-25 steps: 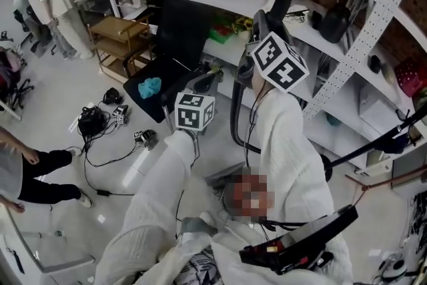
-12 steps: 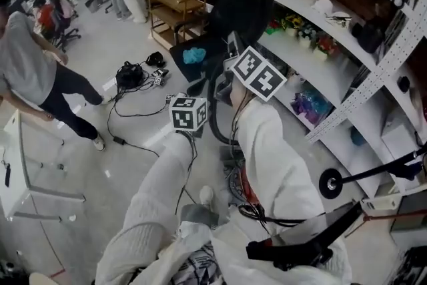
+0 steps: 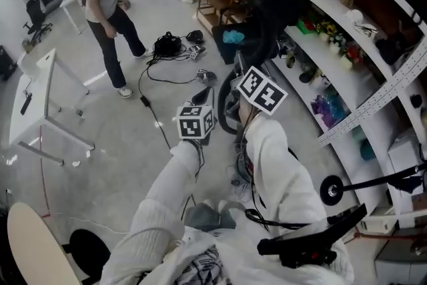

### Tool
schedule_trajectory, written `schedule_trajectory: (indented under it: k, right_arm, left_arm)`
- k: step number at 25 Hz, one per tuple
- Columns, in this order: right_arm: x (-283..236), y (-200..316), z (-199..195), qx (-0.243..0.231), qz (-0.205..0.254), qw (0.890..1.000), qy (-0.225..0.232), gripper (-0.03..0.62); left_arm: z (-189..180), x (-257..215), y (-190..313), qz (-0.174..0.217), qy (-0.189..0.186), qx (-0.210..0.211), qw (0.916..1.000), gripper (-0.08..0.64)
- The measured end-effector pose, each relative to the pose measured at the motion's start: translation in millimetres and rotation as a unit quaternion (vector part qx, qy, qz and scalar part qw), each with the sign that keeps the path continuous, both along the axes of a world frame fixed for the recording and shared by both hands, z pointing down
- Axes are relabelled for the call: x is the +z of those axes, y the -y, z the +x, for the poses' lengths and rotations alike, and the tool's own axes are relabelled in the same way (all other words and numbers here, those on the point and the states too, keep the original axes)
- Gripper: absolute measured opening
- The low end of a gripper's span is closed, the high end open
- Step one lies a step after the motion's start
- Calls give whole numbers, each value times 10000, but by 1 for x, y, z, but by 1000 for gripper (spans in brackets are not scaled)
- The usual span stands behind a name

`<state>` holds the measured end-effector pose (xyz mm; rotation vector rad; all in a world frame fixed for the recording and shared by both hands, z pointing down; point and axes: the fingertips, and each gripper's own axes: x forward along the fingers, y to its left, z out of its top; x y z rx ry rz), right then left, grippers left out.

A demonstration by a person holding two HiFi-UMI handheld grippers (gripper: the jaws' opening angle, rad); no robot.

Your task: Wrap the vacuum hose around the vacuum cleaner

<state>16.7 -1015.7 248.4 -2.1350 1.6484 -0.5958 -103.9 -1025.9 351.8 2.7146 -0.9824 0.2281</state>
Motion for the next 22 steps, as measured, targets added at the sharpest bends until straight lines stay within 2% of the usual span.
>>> schedule_trajectory:
  k: [3, 6, 11, 15, 18, 22]
  right_arm:
    - [9, -9, -48, -182, -156, 9996, -152, 235]
    - [16, -20, -88, -327, -309, 9988, -214, 235]
    - [25, -62, -132, -667, -505, 9960, -320, 235]
    - [12, -107, -158, -893, -464, 9936, -521, 235]
    - [17, -158, -172, -1092, -422, 9915, -575, 235]
    - [38, -252, -174, -1340, -444, 9895, -320, 235]
  left_arm:
    - [-46, 4, -12, 19, 7, -89, 10000, 0]
    - [-83, 12, -24, 87, 206, -127, 9997, 0]
    - [-121, 25, -66, -126, 298, -397, 9987, 0]
    - [-154, 16, -103, -115, 152, -771, 9968, 0]
    - [-172, 23, -150, -154, 64, -1064, 9942, 0]
    - [-172, 47, -248, -426, -64, -1386, 9894, 0]
